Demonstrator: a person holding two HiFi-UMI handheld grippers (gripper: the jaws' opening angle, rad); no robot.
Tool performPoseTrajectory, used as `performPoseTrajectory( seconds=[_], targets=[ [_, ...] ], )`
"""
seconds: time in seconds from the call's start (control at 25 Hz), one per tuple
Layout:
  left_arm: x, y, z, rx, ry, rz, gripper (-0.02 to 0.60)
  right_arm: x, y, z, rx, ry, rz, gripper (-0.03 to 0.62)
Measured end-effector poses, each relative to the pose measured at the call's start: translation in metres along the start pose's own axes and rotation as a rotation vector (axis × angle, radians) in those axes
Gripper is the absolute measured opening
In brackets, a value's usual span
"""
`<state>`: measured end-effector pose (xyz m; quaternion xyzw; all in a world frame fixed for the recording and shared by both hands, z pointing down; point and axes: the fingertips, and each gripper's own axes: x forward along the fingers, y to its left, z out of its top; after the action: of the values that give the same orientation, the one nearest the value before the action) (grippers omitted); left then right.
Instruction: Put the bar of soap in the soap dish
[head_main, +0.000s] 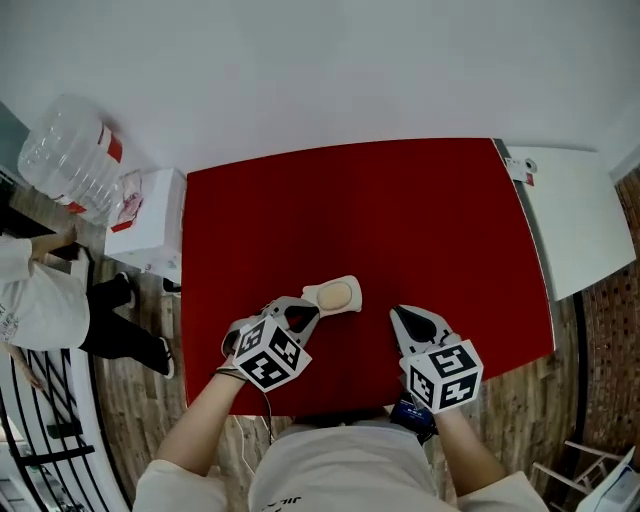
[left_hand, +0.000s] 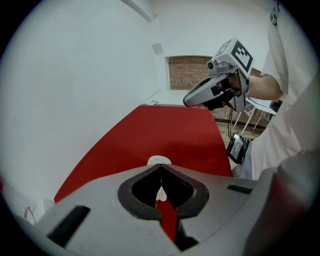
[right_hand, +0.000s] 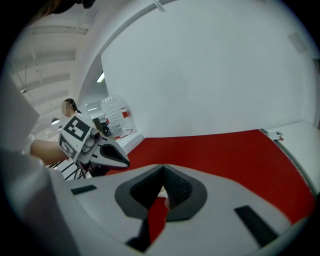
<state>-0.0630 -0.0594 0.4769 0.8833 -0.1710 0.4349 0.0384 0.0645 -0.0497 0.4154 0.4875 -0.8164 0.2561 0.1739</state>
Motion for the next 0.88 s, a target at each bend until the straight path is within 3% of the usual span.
performPoseTrajectory(
  seconds=[0.24,0.32,0.44,0.64,0.88],
  targets=[
    [-0.033,-0.016,0.000,-0.009,-0.041,0.041,0.009,-0.014,0.021,0.001,-0.040,-0.001,0.012,0.003],
    [-0.044,-0.016,0.001,-0.061,-0.067,0.063,0.009,-0.017,0.027,0.003,-0.050,0.000,0.012,0.003],
    [-0.059,-0.014,-0.003,-0.239,-0.118,0.128,0.009,-0.018,0.036,0.002,-0.053,0.005,0.017,0.003],
    [-0.071,-0.023,-0.025,-0.563,-0.187,0.300,0.009,-0.016,0.048,-0.002,-0.043,0.003,0.030,0.003],
    [-0.088,-0.035,-0.045,-0.786,-0.264,0.397,0.009,-0.017,0.057,-0.013,-0.038,0.017,0.029,0.003]
  ],
)
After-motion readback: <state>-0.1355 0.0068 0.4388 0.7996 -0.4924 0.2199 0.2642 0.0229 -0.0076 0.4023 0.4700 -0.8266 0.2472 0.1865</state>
